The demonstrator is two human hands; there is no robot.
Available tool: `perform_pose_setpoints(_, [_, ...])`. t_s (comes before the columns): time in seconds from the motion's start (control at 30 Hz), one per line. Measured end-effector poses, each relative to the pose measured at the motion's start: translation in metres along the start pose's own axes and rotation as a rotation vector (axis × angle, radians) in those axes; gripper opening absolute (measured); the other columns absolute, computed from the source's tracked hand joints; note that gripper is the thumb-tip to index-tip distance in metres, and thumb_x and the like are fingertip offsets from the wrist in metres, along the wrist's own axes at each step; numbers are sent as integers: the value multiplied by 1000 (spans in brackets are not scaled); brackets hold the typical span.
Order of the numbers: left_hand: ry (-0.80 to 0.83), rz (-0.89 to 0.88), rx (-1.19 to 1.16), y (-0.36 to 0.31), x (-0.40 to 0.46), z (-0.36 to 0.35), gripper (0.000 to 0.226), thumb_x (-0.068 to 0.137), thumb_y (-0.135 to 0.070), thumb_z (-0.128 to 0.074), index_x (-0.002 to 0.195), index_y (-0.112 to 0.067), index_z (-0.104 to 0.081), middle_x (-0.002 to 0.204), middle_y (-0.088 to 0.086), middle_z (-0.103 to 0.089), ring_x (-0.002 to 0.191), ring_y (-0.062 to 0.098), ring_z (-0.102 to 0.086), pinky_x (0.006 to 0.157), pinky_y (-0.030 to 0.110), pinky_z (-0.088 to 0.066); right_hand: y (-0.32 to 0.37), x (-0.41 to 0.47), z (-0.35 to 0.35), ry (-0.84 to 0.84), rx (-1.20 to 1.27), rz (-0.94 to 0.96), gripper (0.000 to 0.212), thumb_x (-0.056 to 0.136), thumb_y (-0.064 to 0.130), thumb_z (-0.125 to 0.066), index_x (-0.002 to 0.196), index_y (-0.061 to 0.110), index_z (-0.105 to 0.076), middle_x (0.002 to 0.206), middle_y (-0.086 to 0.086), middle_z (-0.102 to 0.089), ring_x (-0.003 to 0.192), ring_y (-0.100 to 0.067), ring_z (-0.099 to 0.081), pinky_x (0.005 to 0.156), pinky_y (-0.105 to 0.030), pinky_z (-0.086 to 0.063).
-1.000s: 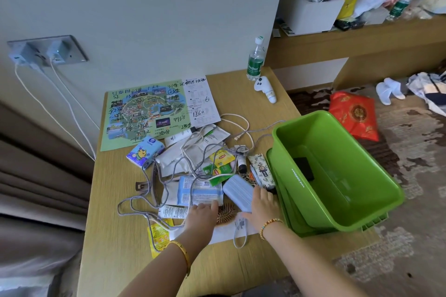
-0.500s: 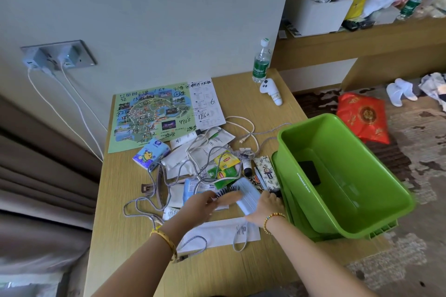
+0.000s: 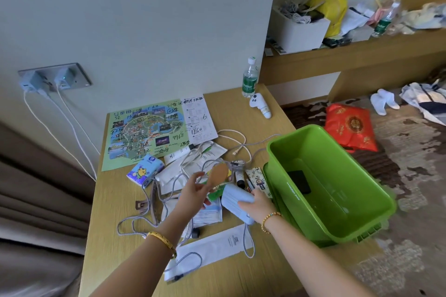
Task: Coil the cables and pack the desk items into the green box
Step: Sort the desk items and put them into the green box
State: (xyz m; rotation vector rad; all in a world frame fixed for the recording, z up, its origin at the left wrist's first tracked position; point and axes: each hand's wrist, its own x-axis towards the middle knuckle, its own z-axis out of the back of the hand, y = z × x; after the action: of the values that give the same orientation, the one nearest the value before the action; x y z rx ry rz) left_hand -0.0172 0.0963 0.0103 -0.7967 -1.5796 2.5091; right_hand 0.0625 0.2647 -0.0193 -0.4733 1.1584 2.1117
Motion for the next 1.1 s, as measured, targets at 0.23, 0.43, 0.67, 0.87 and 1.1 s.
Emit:
perform_pose_setpoints(0.23, [-264,-147,-144,-74,18,-14,29,94,-25,-49,120,-17,-38,95,8,-67,53,19,-55,60,35,-45,53,-26,72,-237,272,214,23,80,26,-64,72,18,-44,63,3,-49,52,-11,-46,47,-23,-34])
perform_pose_setpoints(0.43, [-114,-271,-168,-136,20,-57,13,96,-19,-43,85,-23,-45,90,2,-62,39,5,-58,40,22,-46,49,-59,167,-550,273,377,17,83,26,-63,85,16,-49,70,5,-53,59,-11,-53,50,-26,-39])
perform_pose_setpoints(0.67, [222,-214,-51,-151,16,-127,15,99,-18,-40,105,-17,-54,105,6,-58,53,4,-64,57,20,-57,-16,-55,198,-682,-309,102,28,88,30,-56,100,6,-47,99,-15,-63,92,-36,-62,65,-35,-41])
perform_pose_setpoints(0.87, [304,-244,227,-141,13,-160,39,96,-4,-31,131,-13,-46,113,4,-56,77,9,-63,78,35,-54,-41,-27,174,-550,-517,25,31,90,25,-56,110,6,-43,114,-12,-59,103,-31,-62,74,-35,-49])
perform_pose_setpoints(1.1, [288,-321,442,-134,10,-159,41,95,-5,-35,133,-14,-45,121,16,-57,103,28,-61,84,44,-53,-51,9,161,-441,-540,-90,40,86,11,-59,118,5,-36,119,-11,-49,105,-25,-61,77,-32,-51])
